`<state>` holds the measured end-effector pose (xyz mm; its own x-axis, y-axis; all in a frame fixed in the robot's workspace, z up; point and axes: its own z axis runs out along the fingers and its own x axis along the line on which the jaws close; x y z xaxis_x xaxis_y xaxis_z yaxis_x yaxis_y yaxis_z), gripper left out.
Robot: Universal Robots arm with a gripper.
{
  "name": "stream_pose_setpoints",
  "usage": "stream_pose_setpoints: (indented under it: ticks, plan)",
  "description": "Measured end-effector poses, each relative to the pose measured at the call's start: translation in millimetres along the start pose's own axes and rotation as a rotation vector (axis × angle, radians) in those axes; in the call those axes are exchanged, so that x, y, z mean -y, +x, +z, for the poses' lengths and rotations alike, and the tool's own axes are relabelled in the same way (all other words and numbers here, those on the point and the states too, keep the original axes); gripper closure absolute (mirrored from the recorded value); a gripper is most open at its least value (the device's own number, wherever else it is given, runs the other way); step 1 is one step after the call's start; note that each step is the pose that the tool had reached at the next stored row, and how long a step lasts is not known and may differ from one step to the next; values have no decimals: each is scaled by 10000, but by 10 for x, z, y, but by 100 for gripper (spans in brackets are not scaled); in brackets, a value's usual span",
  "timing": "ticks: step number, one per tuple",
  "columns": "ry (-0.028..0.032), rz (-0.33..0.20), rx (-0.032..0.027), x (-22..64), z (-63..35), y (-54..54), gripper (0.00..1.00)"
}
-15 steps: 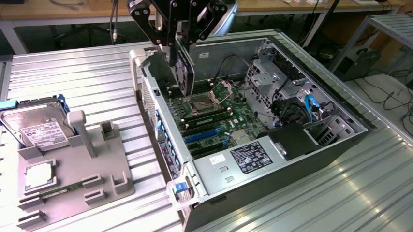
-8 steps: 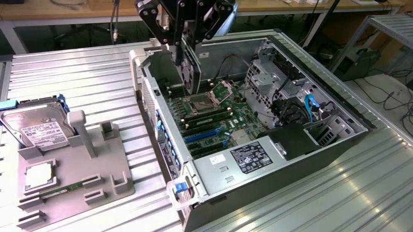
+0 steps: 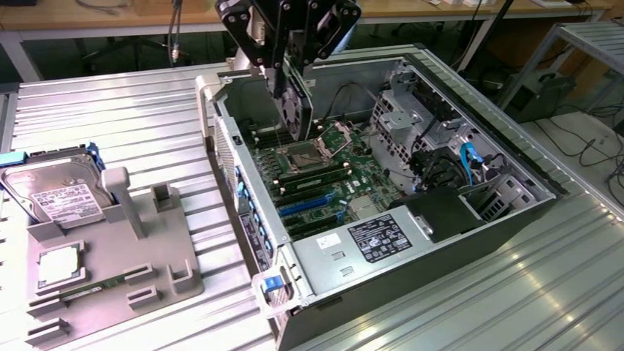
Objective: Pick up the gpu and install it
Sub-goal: 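Pick up the gpu and move the gpu toward the slot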
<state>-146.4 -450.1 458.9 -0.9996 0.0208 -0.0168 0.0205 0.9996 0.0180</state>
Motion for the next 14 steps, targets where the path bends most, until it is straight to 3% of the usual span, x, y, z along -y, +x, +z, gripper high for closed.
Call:
stream_pose_setpoints:
  ticks: [14]
  plan:
    - [0,0,0,-3,4,-180,73]
